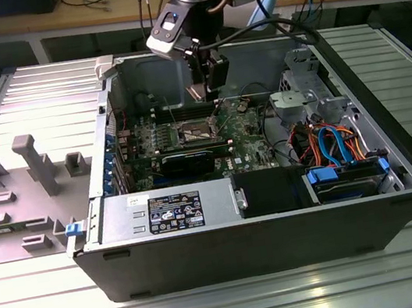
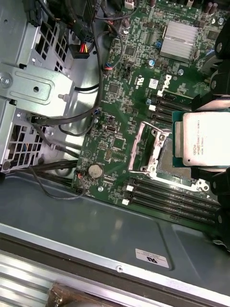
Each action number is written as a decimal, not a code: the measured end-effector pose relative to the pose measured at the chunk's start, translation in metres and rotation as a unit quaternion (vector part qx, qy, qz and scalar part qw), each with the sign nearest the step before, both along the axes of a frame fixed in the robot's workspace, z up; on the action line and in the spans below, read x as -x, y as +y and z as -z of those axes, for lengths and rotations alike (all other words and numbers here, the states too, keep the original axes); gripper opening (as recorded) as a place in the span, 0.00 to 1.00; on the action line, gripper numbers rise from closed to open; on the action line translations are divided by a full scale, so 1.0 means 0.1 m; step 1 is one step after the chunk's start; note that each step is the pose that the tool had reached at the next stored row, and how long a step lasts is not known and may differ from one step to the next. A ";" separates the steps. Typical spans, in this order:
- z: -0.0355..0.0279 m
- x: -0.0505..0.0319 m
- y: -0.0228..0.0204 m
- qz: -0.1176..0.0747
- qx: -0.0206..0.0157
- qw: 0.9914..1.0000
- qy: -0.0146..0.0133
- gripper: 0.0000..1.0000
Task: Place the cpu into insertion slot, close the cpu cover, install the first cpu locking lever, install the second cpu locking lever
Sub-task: 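Place the cpu into insertion slot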
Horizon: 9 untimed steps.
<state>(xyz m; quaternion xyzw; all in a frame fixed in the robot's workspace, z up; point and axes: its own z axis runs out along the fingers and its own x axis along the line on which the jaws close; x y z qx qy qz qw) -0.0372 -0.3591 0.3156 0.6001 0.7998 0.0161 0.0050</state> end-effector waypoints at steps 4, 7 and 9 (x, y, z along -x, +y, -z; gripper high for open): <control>0.004 0.000 0.000 0.012 0.000 1.000 0.000 0.55; 0.008 0.000 0.000 0.021 0.000 1.000 0.000 0.55; 0.011 0.000 0.000 0.027 0.000 1.000 0.000 0.55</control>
